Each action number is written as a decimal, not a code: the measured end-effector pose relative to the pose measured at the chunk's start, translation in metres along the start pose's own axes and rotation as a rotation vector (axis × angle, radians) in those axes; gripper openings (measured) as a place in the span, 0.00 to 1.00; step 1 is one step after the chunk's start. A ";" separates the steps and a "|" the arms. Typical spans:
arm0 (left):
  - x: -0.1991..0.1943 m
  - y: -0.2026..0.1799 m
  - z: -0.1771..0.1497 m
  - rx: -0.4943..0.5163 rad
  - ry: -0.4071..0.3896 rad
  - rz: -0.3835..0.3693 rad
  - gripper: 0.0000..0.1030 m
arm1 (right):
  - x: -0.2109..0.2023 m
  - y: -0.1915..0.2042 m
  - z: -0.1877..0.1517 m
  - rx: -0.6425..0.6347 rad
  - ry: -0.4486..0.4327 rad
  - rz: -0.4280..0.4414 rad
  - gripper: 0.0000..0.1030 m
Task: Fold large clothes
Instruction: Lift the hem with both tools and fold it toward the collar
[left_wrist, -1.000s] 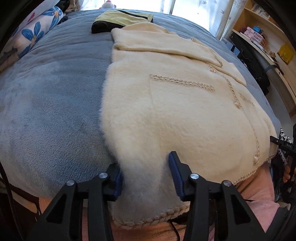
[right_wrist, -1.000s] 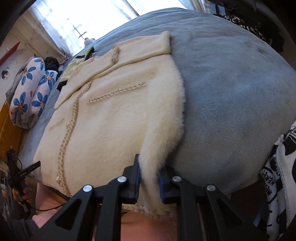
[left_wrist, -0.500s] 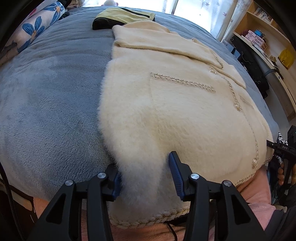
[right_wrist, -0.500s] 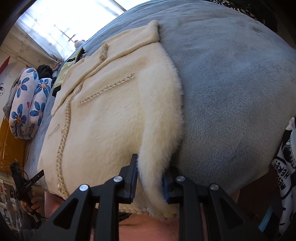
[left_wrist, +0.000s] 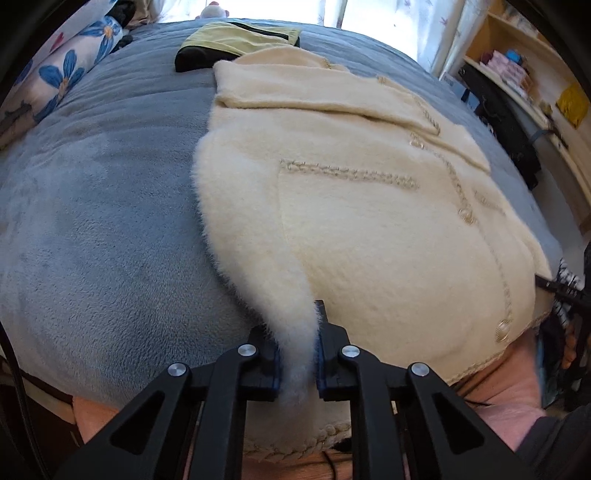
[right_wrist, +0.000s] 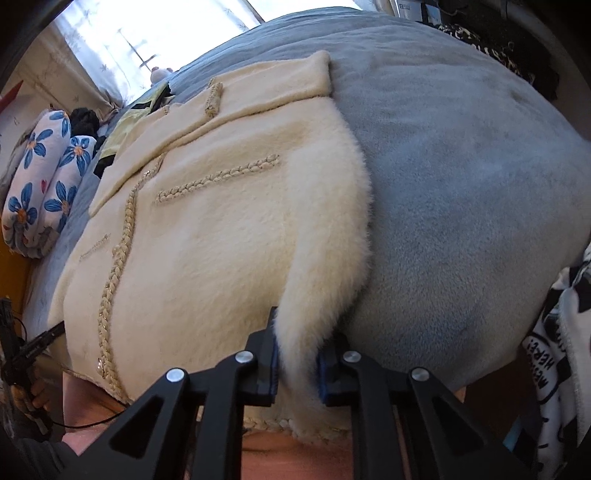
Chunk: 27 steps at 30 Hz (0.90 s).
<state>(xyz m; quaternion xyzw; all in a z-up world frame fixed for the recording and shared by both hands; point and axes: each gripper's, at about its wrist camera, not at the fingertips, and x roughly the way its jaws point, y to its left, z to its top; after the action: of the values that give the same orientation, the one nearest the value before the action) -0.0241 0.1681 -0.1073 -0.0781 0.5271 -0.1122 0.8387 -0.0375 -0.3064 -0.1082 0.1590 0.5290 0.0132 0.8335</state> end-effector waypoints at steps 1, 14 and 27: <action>-0.005 0.002 0.002 -0.028 -0.008 -0.025 0.10 | -0.005 0.002 0.003 0.000 -0.009 0.002 0.13; -0.053 -0.003 0.080 -0.237 -0.140 -0.336 0.10 | -0.066 0.034 0.083 0.017 -0.207 0.233 0.13; 0.020 0.034 0.234 -0.383 -0.239 -0.317 0.11 | 0.027 0.015 0.240 0.325 -0.203 0.284 0.16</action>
<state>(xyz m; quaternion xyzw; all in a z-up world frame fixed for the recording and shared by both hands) 0.1993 0.1989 -0.0321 -0.3294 0.4170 -0.1304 0.8370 0.1890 -0.3470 -0.0341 0.3646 0.4100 0.0290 0.8355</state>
